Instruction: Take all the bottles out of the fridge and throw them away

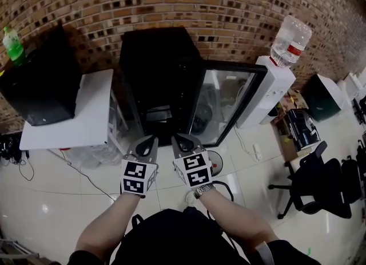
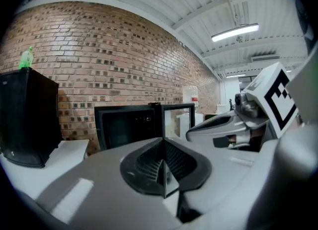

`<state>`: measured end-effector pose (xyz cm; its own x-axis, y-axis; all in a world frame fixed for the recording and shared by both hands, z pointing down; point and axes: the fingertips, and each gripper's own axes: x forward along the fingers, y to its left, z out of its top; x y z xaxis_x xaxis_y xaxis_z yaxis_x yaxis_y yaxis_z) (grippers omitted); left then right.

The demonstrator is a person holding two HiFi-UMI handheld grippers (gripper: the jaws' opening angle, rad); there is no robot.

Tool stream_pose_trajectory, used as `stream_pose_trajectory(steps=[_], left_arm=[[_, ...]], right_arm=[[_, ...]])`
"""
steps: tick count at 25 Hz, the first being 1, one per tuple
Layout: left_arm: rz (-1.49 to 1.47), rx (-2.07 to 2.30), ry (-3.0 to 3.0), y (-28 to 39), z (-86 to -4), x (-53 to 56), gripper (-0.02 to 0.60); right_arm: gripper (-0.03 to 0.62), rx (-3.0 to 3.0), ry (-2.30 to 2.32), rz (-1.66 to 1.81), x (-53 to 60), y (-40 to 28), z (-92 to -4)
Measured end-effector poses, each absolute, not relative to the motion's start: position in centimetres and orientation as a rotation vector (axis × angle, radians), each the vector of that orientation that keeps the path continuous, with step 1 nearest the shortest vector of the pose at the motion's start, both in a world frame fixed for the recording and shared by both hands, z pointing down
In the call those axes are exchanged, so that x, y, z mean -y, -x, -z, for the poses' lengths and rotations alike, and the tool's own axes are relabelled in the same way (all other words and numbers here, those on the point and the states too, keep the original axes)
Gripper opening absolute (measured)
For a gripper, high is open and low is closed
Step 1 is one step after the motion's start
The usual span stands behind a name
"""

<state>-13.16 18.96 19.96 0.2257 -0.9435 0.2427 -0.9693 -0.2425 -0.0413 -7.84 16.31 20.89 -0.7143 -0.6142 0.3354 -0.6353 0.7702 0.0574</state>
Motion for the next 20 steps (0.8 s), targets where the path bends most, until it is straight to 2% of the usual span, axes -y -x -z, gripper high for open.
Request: stream_pose_trajectory(steps=[20], left_arm=[[-0.384, 1.811, -2.427, 13.1, -19.7, -19.6, 0.003]], right_arm=[[0.002, 2.621, -0.949, -0.06, -17.2, 8.6, -19.1]])
